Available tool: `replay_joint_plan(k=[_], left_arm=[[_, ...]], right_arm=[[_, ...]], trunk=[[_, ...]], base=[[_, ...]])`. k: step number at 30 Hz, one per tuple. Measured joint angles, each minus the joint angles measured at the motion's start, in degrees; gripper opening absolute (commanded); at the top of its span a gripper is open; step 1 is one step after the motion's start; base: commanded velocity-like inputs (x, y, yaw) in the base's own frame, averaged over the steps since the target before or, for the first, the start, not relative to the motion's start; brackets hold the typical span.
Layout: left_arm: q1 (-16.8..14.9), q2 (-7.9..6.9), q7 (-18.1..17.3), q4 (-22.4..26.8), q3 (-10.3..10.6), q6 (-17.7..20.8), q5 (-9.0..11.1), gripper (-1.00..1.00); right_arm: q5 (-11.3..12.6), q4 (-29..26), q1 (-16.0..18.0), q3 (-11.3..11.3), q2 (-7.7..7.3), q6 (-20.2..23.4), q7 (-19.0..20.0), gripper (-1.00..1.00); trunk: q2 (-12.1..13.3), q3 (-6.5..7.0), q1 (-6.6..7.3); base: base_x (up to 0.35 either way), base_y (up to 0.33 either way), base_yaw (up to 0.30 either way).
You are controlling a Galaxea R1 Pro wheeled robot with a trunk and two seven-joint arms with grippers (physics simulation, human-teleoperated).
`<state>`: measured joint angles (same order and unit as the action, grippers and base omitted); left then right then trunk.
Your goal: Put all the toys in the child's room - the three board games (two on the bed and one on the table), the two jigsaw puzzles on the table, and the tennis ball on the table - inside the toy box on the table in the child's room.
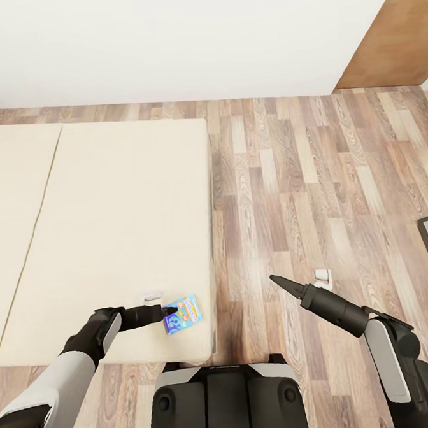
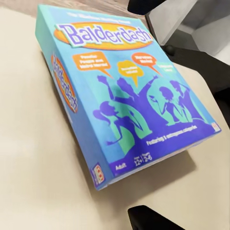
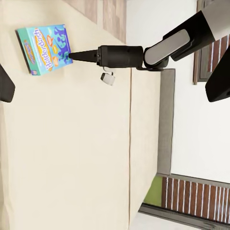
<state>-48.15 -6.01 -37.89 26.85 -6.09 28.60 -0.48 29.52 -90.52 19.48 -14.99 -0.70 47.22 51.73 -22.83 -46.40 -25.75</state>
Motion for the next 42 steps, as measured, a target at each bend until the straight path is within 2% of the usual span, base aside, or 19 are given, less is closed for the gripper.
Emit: replay_joint_plan(k=[10, 18, 42], left_arm=[[0.0, -0.23, -0.47, 0.01, -0.23, 0.39, 0.14, 1.0], [-0.08, -0.34, -3.01, 0.01, -0.37, 1.8, 0.16, 1.0], [-0.08, -0.26, -3.36, 0.01, -0.29, 1.92, 0.16, 1.0]], right_arm=[[-0.01, 0.0, 0.0, 0.0, 0.03, -0.05, -0.06, 1.0], [0.06, 0.0, 0.0, -0.01, 0.08, -0.03, -0.12, 1.0], [0.4, 0.0, 0.0, -0.09, 0.0, 0.12, -0.1, 1.0]], trunk=[[0.0, 0.0, 0.0], [0.0, 0.0, 0.0], [0.0, -0.21, 0.0]], base=[[0.0, 0.0, -0.008], [0.0, 0.0, 0.0], [0.0, -0.02, 0.0]])
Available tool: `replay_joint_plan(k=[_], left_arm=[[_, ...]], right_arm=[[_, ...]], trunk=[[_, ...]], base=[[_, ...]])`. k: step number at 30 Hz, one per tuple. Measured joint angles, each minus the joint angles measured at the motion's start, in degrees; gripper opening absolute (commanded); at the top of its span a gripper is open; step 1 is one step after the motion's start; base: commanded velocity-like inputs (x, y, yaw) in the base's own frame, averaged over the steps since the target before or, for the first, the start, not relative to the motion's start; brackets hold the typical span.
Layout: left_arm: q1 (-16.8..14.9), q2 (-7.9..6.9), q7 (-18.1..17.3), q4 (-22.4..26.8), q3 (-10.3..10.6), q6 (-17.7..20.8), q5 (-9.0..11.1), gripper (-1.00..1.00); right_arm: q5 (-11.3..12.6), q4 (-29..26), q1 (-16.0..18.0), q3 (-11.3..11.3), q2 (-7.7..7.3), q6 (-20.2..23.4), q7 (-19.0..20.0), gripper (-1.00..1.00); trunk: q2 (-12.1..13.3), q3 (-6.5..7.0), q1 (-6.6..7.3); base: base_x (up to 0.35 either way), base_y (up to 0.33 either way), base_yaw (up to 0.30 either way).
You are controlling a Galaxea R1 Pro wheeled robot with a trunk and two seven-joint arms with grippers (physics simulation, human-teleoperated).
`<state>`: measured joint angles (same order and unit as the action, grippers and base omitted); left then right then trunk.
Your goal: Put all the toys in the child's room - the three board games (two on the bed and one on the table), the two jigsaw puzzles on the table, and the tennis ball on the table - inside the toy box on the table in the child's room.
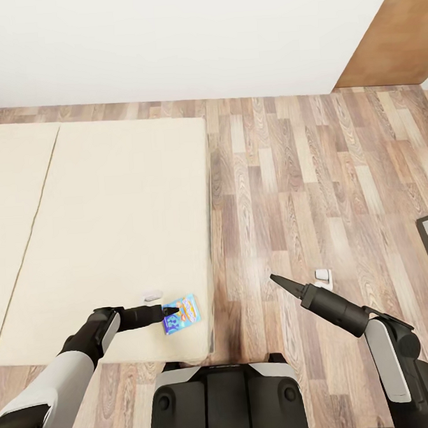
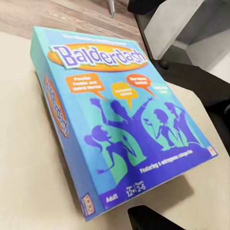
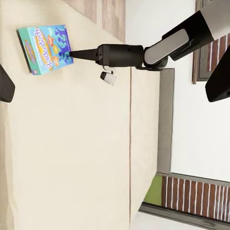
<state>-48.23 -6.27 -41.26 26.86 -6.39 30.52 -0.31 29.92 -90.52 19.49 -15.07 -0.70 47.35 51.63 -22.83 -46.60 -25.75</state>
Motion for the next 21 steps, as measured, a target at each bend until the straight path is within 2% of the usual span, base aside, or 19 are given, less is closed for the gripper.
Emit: replay_joint_plan(k=[9, 21], left_arm=[[0.0, 0.15, 0.06, -0.01, 0.05, -0.08, 0.0, 1.0], [0.0, 0.16, 0.0, 0.0, 0.09, -0.15, 0.0, 1.0]], right_arm=[[0.03, -0.01, 0.0, 0.0, 0.0, 0.0, 0.0, 1.0], [0.04, 0.0, 0.0, 0.0, 0.0, 0.0, 0.03, 1.0]], trunk=[[0.0, -0.02, 0.0], [0.0, -0.02, 0.0]], base=[[0.0, -0.104, 0.0], [0.0, -0.011, 0.0]])
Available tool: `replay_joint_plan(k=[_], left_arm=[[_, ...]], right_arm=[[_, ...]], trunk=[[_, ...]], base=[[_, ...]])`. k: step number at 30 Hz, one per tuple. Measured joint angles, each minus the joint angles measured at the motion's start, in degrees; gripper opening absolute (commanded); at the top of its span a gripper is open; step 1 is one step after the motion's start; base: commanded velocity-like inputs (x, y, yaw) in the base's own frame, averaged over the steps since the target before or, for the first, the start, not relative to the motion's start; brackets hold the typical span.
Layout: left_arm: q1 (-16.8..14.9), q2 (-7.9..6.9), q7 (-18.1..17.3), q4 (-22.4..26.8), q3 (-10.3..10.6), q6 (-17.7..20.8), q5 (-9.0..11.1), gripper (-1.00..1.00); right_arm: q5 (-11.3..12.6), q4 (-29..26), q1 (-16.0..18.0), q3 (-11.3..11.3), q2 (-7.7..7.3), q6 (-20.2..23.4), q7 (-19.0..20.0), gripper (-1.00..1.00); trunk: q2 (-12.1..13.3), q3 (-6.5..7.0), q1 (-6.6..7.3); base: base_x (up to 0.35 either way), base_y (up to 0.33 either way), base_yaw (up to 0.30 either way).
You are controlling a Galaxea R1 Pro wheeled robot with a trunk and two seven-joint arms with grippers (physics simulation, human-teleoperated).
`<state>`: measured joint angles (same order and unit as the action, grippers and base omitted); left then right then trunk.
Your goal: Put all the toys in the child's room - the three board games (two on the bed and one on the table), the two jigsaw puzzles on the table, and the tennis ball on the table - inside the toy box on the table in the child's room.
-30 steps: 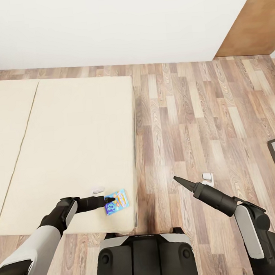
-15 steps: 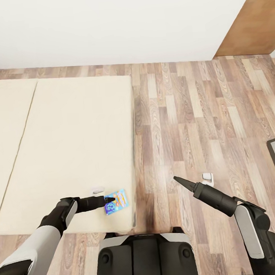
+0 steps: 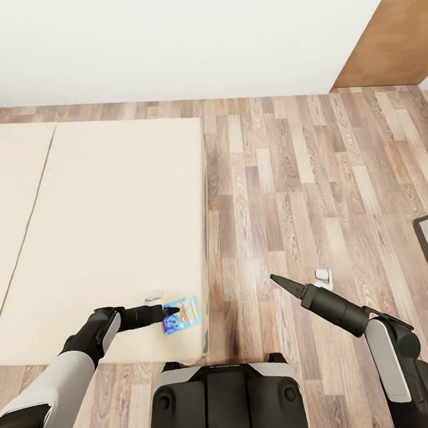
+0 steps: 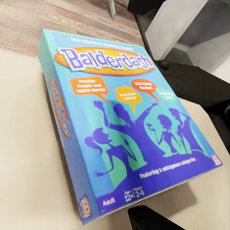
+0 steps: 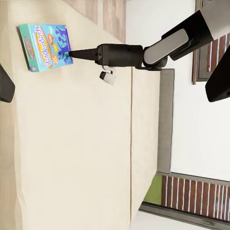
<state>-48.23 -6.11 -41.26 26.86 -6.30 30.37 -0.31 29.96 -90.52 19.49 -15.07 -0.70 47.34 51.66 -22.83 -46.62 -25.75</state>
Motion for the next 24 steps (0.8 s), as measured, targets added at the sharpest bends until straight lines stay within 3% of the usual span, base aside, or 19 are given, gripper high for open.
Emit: replay_joint_plan(k=[24], left_arm=[[0.0, 0.01, 0.0, 0.0, 0.0, -0.01, 0.0, 1.0]], right_arm=[[-0.15, 0.0, 0.0, -0.04, 0.0, 0.0, 0.0, 1.0]], trunk=[[0.0, 0.0, 0.0]], base=[[0.0, -0.033, 0.0]])
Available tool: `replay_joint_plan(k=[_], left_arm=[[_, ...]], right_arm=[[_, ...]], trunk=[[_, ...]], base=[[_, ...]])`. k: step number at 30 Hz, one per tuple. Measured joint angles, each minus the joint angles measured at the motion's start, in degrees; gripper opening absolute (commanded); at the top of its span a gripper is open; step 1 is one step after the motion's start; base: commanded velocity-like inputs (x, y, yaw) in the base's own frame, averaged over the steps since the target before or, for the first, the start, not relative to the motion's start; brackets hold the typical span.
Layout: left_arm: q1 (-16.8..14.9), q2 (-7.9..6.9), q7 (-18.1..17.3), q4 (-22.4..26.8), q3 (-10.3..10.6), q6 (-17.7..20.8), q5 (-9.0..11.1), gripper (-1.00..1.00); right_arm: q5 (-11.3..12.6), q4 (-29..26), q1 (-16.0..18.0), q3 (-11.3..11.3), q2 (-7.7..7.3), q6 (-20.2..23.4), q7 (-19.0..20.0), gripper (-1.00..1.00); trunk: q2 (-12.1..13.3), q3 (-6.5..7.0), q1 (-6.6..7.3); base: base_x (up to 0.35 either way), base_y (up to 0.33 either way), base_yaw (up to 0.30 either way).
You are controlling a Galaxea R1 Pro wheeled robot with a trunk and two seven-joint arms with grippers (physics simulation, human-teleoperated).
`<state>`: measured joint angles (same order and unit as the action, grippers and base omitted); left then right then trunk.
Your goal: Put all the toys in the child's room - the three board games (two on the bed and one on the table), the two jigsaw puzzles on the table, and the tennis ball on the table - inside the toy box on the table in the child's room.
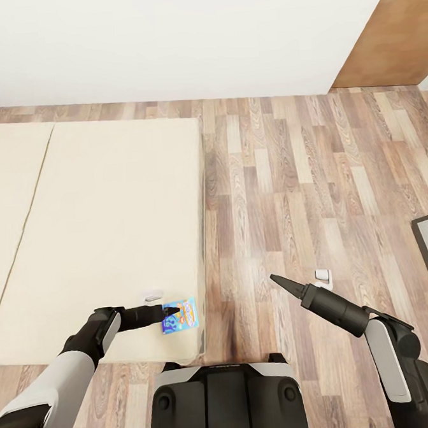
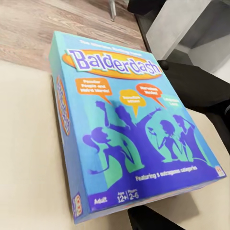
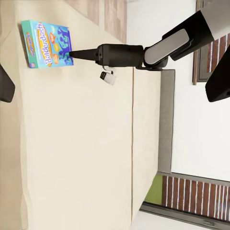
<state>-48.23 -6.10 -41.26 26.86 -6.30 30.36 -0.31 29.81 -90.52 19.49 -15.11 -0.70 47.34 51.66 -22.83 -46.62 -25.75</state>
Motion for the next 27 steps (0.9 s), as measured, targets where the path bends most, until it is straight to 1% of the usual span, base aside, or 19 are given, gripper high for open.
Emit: replay_joint_plan(k=[16, 27], left_arm=[[0.0, 0.0, 0.0, 0.0, 0.0, 0.0, 0.0, 1.0], [0.0, 0.0, 0.0, 0.0, 0.08, 0.0, 0.0, 1.0]], right_arm=[[-0.29, 0.0, 0.0, 0.04, 0.0, -0.09, 0.0, 1.0], [-0.29, 0.0, 0.0, 0.03, 0.0, -0.09, 0.0, 1.0]], trunk=[[0.0, 0.0, 0.0], [0.0, 0.0, 0.0]], base=[[0.0, -0.001, 0.0], [0.0, -0.066, 0.0]])
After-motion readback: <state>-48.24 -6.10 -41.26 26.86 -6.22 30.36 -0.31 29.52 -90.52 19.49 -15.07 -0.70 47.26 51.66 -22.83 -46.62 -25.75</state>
